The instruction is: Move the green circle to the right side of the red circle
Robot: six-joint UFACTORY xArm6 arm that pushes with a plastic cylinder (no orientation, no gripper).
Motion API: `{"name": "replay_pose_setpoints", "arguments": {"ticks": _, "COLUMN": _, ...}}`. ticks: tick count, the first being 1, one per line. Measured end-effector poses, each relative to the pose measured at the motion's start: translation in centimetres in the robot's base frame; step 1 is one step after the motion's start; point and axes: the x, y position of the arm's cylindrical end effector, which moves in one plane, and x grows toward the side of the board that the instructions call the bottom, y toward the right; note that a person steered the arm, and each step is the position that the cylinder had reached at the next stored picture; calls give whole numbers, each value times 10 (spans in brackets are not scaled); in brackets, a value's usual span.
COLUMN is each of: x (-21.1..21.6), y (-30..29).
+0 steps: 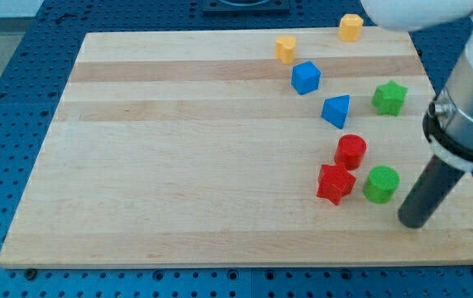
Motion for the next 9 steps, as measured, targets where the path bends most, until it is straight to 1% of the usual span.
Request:
{"name": "replay_pose_setpoints", "arguments": {"ticks": 1, "x": -7, "y": -36}}
{"name": "replay_pose_setpoints", "arguments": {"ticks": 2, "x": -26, "y": -47}}
{"name": "replay_pose_setpoints", "arguments": {"ticks": 3, "x": -36, "y": -35}}
{"name": "replay_pose_setpoints", "arguments": {"ticks": 4, "x": -25, "y": -27}}
{"name": "replay_pose_setpoints", "arguments": {"ticks": 6, "x": -33, "y": -14}}
{"name": "replay_pose_setpoints", "arguments": {"ticks": 7, "x": -34, "y": 4}}
{"name": "replay_pose_setpoints", "arguments": {"ticks": 8, "x": -42, "y": 9}}
{"name": "replay_pose_setpoints", "arguments": {"ticks": 9, "x": -55, "y": 2}}
